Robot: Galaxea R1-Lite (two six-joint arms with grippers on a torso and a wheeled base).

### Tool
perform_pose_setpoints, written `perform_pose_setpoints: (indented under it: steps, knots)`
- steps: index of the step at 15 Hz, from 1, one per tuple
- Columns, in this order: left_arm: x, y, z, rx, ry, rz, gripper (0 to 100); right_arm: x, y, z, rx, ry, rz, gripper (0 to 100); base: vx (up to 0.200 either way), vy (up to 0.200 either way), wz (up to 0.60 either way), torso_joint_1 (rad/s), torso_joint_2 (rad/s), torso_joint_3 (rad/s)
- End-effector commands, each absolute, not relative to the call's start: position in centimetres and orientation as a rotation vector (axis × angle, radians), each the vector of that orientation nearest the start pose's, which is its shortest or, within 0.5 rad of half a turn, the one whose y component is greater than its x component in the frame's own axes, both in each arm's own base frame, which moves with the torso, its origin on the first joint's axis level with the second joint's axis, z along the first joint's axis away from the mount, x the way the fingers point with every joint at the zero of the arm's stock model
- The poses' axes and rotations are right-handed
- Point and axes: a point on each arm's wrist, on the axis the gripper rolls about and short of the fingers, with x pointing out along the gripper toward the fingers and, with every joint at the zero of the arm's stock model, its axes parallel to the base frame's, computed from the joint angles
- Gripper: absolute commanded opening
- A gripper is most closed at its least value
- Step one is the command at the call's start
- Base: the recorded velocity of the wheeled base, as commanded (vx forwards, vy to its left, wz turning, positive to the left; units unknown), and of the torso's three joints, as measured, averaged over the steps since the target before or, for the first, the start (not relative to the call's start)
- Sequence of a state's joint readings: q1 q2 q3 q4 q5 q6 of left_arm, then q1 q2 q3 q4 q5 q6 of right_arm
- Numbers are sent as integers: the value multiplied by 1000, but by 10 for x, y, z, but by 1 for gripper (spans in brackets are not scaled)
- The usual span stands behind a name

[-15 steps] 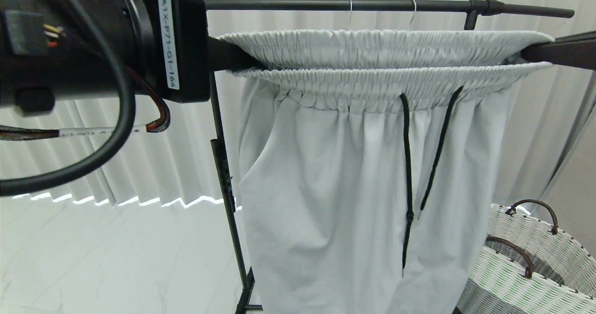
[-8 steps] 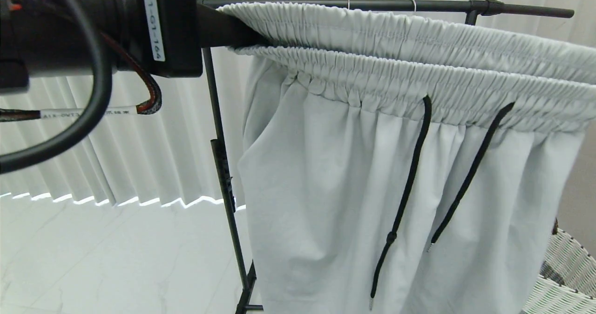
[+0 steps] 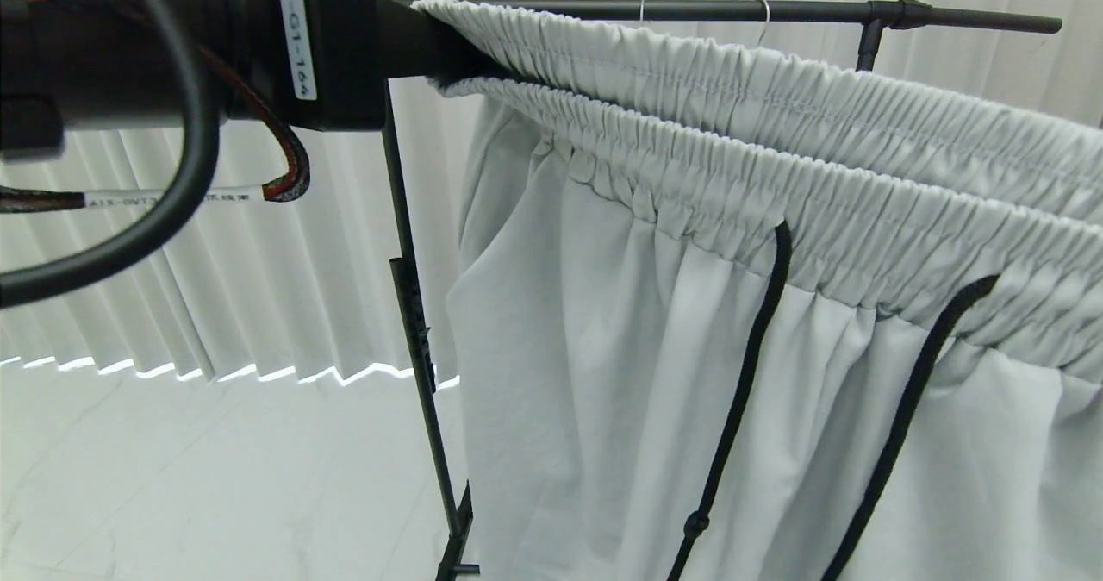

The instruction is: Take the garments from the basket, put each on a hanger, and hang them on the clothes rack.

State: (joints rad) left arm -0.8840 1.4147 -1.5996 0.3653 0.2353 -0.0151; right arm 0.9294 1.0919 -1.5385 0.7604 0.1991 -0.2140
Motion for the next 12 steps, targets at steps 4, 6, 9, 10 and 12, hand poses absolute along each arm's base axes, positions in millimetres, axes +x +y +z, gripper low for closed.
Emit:
perform_pose_setpoints:
  steps: [4, 6, 9, 10, 12]
  knots:
    - [111, -130, 380, 191, 345, -658, 0, 72, 82, 376, -348, 220, 864, 0, 0, 0, 0, 0, 0, 0]
    - [102, -120, 379, 202, 419, -675, 0, 90, 98, 378, -325, 176, 794, 0, 0, 0, 0, 0, 0, 0]
    - [94, -119, 381, 109, 470, -771, 0, 125, 116, 369, -284, 118, 709, 0, 0, 0, 0, 0, 0, 0]
    - [91, -117, 382, 88, 477, -817, 0, 132, 121, 367, -275, 95, 701, 0, 0, 0, 0, 0, 0, 0]
    - [81, -109, 386, 44, 485, -975, 0, 154, 135, 361, -251, 43, 678, 0, 0, 0, 0, 0, 0, 0]
